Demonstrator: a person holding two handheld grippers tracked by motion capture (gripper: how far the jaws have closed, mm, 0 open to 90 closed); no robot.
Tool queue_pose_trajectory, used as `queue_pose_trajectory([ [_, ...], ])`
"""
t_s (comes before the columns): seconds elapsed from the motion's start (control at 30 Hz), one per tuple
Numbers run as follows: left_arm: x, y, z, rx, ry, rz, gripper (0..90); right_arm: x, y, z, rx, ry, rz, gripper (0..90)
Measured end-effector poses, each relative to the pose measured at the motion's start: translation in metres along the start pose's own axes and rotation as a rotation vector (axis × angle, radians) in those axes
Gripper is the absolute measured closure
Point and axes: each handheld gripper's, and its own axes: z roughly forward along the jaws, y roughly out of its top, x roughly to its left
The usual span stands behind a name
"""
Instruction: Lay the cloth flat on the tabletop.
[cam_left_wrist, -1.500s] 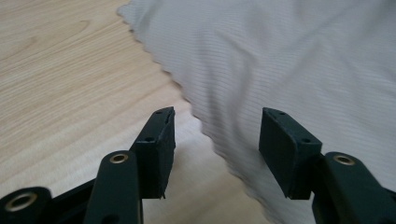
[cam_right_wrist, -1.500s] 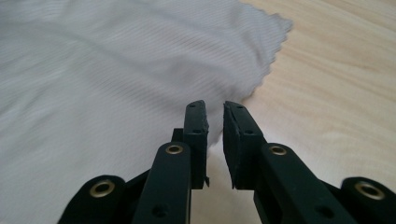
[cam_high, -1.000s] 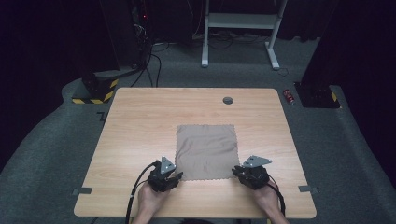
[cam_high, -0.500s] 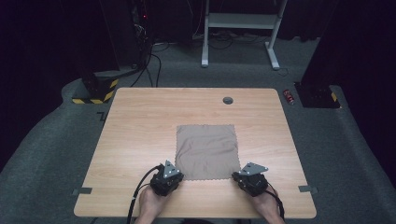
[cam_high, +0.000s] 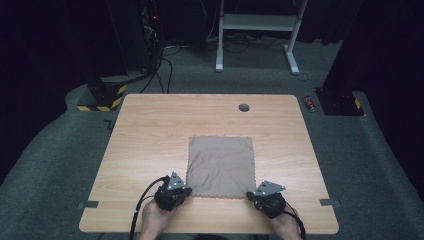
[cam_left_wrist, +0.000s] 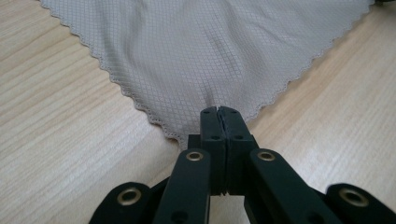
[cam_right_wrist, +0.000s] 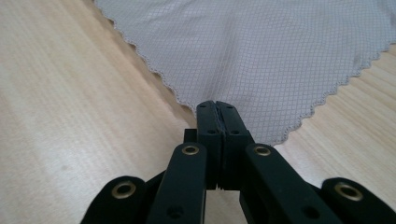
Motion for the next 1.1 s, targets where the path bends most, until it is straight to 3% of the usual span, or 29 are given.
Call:
queue_pose_trajectory([
  [0.1,-0.003,-0.004,0.002,0.032,-0.015,0.002,88.2,0.004,-0.003,0.001,0.016,0.027,-0.004,87.8],
  [0.2,0.000,-0.004,0.000,0.012,-0.022,-0.030,83.2,0.003,-0.001,-0.001,-0.017,0.071,0.028,81.9],
  [0.3,0.004,0.001,-0.002,-0.015,-0.017,-0.051,71.8,0.001,0.011,-0.001,-0.054,0.065,0.037,78.2],
  [0.33,0.008,0.009,-0.002,-0.059,0.005,-0.062,67.8,-0.001,0.016,0.002,-0.064,0.066,0.042,76.2],
  [0.37,0.011,0.013,0.002,-0.073,0.021,-0.074,63.3,-0.003,0.021,0.006,-0.071,0.061,0.047,74.1],
  [0.4,0.011,0.013,0.002,-0.073,0.021,-0.074,59.4,-0.003,0.021,0.006,-0.071,0.061,0.047,74.1],
  [0.5,0.024,0.034,0.026,-0.076,0.058,-0.117,52.7,-0.011,0.038,0.030,-0.076,0.050,0.082,68.0],
  [0.73,0.038,0.054,0.054,-0.068,0.130,-0.112,52.0,-0.007,0.052,0.054,-0.069,0.029,0.081,61.0],
  [0.77,0.045,0.054,0.058,-0.086,0.142,-0.136,51.9,-0.007,0.052,0.056,-0.063,0.028,0.080,60.4],
  [0.87,0.052,0.052,0.061,-0.073,0.157,-0.154,51.9,-0.006,0.051,0.059,-0.044,0.027,0.081,59.0],
  [1.0,0.058,0.049,0.063,-0.072,0.181,-0.134,48.3,-0.004,0.047,0.060,-0.057,0.020,0.067,58.0],
  [1.1,0.063,0.046,0.063,-0.088,0.170,-0.144,43.3,-0.006,0.046,0.060,-0.069,0.029,0.058,57.5],
])
